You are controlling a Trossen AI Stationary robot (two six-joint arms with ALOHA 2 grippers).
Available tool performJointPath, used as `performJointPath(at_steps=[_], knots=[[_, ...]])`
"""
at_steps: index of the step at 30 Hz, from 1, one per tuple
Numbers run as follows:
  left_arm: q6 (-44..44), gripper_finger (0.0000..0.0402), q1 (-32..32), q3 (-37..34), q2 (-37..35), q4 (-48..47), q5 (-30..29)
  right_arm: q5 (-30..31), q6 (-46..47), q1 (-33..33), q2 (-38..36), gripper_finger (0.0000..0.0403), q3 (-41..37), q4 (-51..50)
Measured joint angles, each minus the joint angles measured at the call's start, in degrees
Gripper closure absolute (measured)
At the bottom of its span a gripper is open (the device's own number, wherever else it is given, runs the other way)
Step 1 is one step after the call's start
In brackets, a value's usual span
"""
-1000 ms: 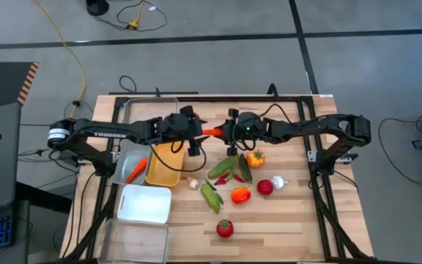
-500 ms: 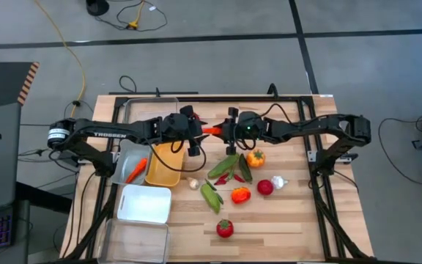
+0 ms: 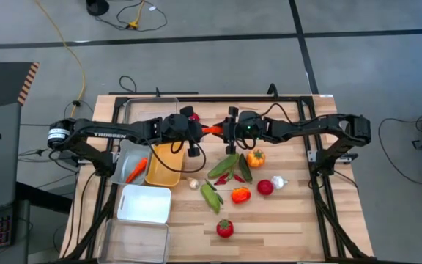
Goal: Sort produce into baskets
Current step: Put the top center carrot into the gray bin
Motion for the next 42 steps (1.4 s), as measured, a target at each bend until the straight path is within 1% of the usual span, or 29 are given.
performJointPath(at_steps=[6,9,12,19,23,25,27,31,33,36,38,42], knots=[[-0.08,0.0327,0.02,1.65,-0.02,-2.68,-0.17,0.27,2.69,0.02,0.0,0.0159,0.0,0.0],[-0.66,0.0329,0.02,4.09,-0.23,-8.54,-0.19,0.61,3.89,0.02,0.01,0.0145,0.0,-0.49],[-2.17,0.0333,0.02,7.9,-0.38,-18.41,-0.2,0.74,3.93,0.02,0.02,0.0143,0.0,-1.56],[-7.04,0.033,0.02,17.72,-0.39,-46.66,-0.15,0.74,4.0,0.02,0.02,0.0143,-0.02,-4.99],[-12.3,0.0332,0.02,22.56,-0.41,-61.72,-0.07,0.74,3.98,0.02,0.02,0.0143,-0.02,-5.28],[-15.9,0.0332,0.02,23.87,-0.4,-68.71,0.05,0.72,4.0,0.02,0.02,0.0143,-0.02,-5.29],[-19.69,0.0332,0.04,24.56,-0.39,-74.41,1.61,0.72,3.96,0.02,0.02,0.0143,-0.02,-5.29],[-25.61,0.0332,0.04,24.59,-0.45,-84.8,6.53,0.72,3.96,-0.04,0.02,0.0143,-0.02,-5.29],[-28.06,0.0332,0.02,24.45,-0.54,-87.62,8.11,0.72,3.96,-0.04,0.02,0.0143,-0.02,-5.29],[-29.69,0.0332,0.04,23.14,-2.12,-86.93,11.82,0.72,3.96,-0.04,0.02,0.0143,-0.02,-5.29],[-30.91,0.0332,0.0,22.4,-3.15,-87.08,12.46,0.72,3.96,-0.04,0.02,0.0143,-0.02,-5.42],[-35.07,0.0333,0.02,18.44,-5.97,-86.94,12.5,0.72,3.95,-0.07,0.02,0.0143,-0.02,-6.05]])
